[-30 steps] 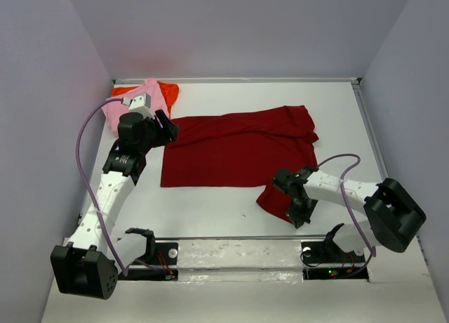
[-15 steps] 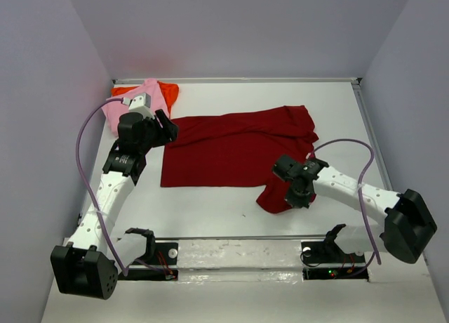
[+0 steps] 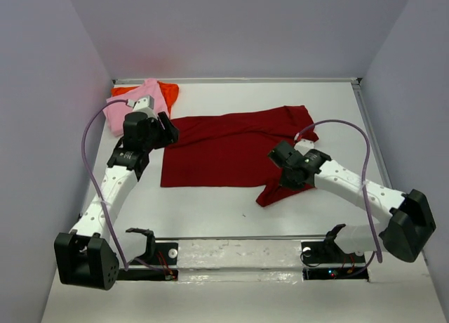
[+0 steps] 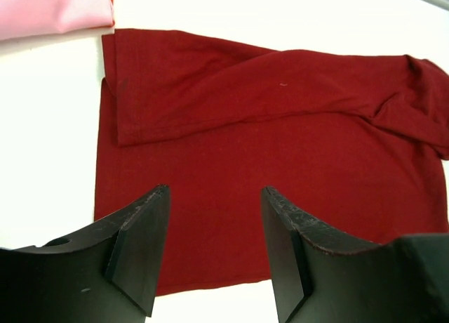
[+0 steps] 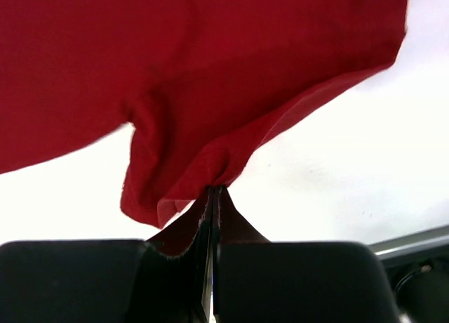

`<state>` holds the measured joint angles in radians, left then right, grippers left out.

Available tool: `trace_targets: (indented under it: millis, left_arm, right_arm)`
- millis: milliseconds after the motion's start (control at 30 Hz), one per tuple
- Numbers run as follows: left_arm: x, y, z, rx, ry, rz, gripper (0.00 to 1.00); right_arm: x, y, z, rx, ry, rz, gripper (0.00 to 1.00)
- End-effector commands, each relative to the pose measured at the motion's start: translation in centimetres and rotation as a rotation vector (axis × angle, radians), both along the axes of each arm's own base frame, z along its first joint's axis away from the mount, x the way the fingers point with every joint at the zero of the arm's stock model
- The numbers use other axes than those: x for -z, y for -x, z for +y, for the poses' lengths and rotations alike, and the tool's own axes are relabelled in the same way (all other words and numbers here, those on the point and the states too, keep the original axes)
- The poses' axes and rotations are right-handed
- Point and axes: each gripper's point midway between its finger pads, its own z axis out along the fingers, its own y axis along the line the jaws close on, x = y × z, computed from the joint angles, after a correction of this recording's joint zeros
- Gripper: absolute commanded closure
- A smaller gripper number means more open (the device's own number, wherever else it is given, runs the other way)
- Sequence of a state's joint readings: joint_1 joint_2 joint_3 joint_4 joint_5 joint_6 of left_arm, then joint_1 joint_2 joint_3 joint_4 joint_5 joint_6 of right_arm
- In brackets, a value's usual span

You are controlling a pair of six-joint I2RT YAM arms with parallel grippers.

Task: Fold and stack the t-shirts
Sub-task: Pick up the 1/3-folded T-shirt from the center of the board.

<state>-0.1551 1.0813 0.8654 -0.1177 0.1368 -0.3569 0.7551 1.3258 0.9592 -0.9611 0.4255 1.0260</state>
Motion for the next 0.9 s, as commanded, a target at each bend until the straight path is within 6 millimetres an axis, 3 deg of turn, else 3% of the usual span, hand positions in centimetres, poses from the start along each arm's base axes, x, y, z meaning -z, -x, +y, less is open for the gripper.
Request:
trace_targets:
  millis: [0, 167, 233, 267, 367, 400, 500, 633, 867]
  left_arm:
    - [0.6, -0.2, -0.2, 0.005, -0.003, 0.008, 0.37]
    - [2.0, 0.1, -1.0, 0.020, 0.030, 0.068, 0.43]
    - [2.9, 0.9, -1.2, -0.001, 0.083, 0.096, 0.46]
    - [4.3, 1.6, -1.2, -0.022, 0.109, 0.130, 0.48]
    - [5.1, 3.0, -1.4, -0.043, 0.166, 0.159, 0.49]
    - [6.4, 3.9, -1.6, -0.046, 0.181, 0.202, 0.48]
    - [6.9, 4.8, -0.8, -0.115, 0.162, 0.224, 0.43]
    - [7.5, 5.8, 2.0, -0.263, -0.049, 0.274, 0.39]
    - [8.7, 6.6, 2.8, -0.341, -0.060, 0.325, 0.35]
  right_arm:
    - [-5.4, -3.0, 0.0, -0.076, 0.001, -0.225, 1.00]
    - [-7.7, -4.1, -0.9, -0.109, 0.049, -0.313, 1.00]
    - [-8.6, -4.6, -0.8, -0.113, 0.046, -0.345, 1.00]
    - [-9.1, -5.0, -0.5, -0.112, 0.036, -0.370, 1.00]
    - [-9.9, -5.8, -0.1, -0.142, 0.041, -0.402, 1.00]
    - [-10.4, -6.3, 0.1, -0.142, 0.042, -0.425, 1.00]
    - [-10.8, -7.3, 0.8, -0.173, 0.062, -0.437, 1.00]
    - [-11.3, -8.0, 1.8, -0.192, 0.006, -0.476, 1.00]
    - [-12.5, -9.6, 1.8, -0.209, -0.014, -0.530, 1.00]
